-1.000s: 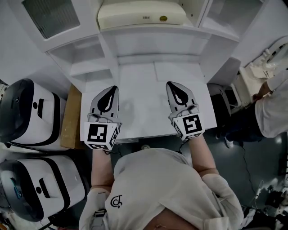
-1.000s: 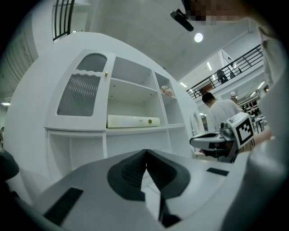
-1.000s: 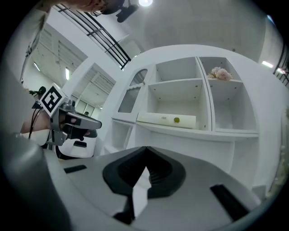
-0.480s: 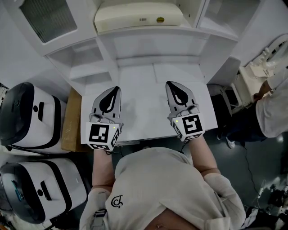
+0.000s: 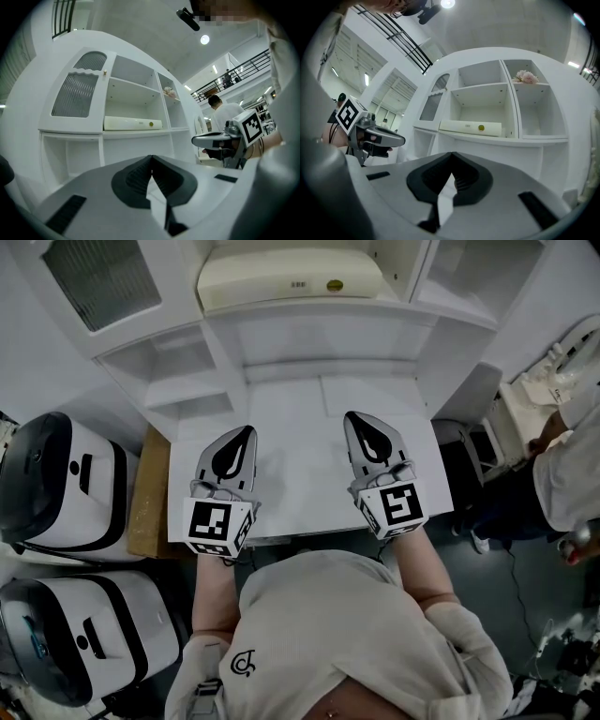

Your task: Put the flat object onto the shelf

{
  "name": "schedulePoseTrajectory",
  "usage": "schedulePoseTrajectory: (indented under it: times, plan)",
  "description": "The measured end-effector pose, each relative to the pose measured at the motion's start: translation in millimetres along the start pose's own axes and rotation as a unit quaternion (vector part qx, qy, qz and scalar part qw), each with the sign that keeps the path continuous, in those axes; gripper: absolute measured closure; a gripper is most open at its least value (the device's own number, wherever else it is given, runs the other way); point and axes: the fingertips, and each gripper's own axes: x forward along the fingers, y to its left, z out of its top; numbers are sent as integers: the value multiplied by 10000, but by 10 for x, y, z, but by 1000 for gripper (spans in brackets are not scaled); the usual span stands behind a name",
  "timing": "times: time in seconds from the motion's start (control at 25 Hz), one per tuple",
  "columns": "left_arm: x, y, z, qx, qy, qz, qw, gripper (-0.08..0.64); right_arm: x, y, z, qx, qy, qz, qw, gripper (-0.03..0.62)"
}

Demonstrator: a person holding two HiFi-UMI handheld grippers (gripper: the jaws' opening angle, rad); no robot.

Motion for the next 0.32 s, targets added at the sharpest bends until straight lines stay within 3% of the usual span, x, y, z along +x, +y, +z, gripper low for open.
schedulePoseTrajectory:
  times: [0.32]
  plan:
    - [5, 14, -16, 6, 19, 41, 10000, 548, 41, -4, -54, 242, 66, 82, 9997, 586]
